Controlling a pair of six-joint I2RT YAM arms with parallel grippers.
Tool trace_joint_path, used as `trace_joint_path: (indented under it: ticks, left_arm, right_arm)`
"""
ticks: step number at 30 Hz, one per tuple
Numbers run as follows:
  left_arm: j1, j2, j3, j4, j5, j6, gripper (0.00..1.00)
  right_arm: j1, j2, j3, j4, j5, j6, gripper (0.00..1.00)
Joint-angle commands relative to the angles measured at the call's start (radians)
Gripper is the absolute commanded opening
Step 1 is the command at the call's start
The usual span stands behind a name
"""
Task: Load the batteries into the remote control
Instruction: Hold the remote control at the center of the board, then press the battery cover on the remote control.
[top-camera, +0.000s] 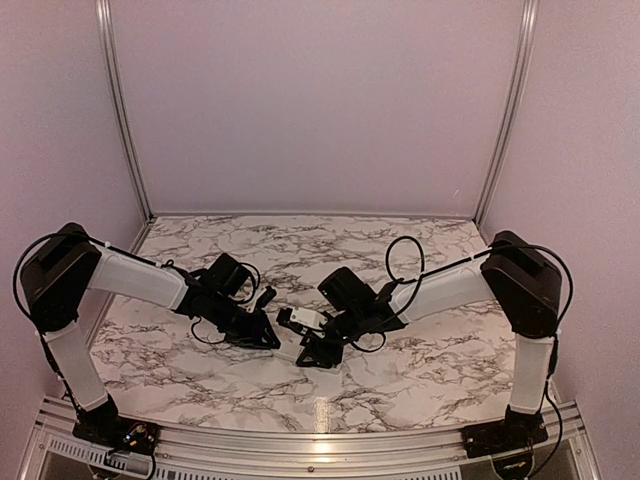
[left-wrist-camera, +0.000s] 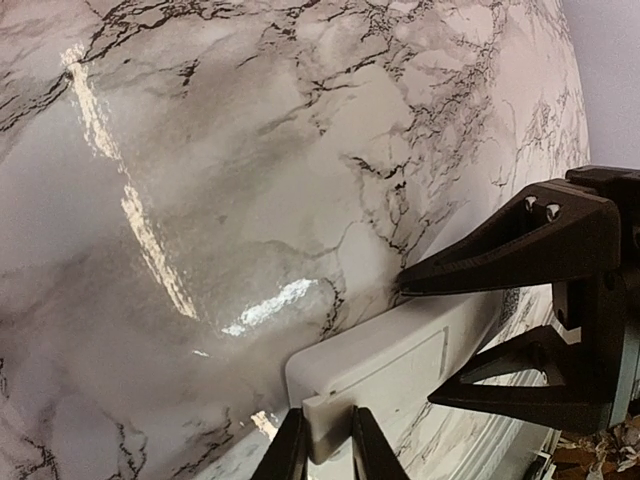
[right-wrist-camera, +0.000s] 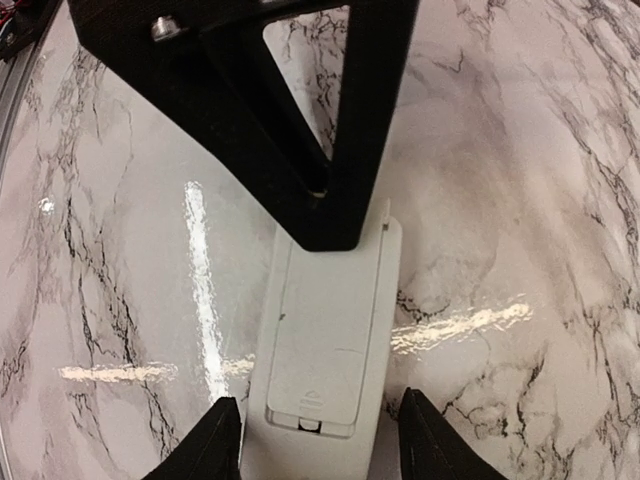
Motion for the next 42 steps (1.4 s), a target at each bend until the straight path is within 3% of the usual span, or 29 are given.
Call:
trace_joint_path:
  ticks: [1,6,12,20,28,42]
  left_arm:
    - [-0.009,0.030,0.001,-0.054,-0.032,0.016,0.15]
    - [-0.008,0.037,0.015,-0.067,-0.048,0.026,0.16]
    - [-0.025,0.057,0.025,-0.073,-0.057,0.022,0.07]
    - [-0.064,0.093,0.011,-0.048,-0.062,-0.021,0.02]
    - [-0.061,0.094,-0.019,-0.064,-0.106,-0.037,0.22]
    - [-0.038,0.043,-0.010,-0.141,-0.239,0.002,0.27]
  right_arm:
    - [0.007,0.015,0.033,-0.028,0.033,-0.011,0.51]
    - [0.007,0.010,0.025,-0.018,0.037,-0.011,0.49]
    - [0.007,0.015,0.027,-0.010,0.044,-0.006,0.39]
    - [0.007,0.012,0.019,0.005,0.043,-0.005,0.34]
    - [0.006,-0.001,0.001,0.015,0.047,-0.005,0.29]
    - [0.007,-0.008,-0.009,0.018,0.055,-0.005,0.23]
